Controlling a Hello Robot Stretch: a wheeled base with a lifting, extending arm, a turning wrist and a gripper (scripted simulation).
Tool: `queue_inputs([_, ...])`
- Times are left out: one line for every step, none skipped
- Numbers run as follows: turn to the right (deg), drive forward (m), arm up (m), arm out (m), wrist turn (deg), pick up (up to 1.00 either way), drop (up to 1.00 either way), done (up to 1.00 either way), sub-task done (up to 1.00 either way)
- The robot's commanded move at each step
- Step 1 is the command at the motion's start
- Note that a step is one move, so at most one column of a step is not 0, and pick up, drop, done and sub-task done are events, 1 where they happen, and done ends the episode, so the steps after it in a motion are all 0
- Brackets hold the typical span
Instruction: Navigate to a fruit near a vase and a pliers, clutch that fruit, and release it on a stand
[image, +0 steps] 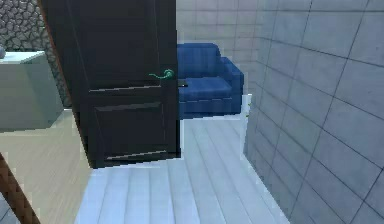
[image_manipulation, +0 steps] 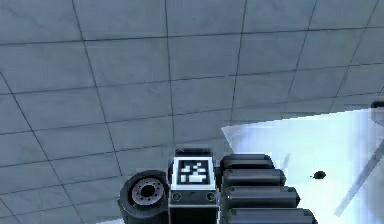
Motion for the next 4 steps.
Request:
queue_inputs([30.0,0.0,0.0,0.0,0.0,0.0,0.0,0.0,0.0])
queue_inputs([-45.0,0.0,0.0,0.0,0.0,0.0,0.0,0.0,0.0])
queue_inputs([-45.0,0.0,0.0,0.0,0.0,0.0,0.0,0.0,0.0])
queue_inputs([-30.0,0.0,0.0,0.0,0.0,0.0,0.0,0.0,0.0])
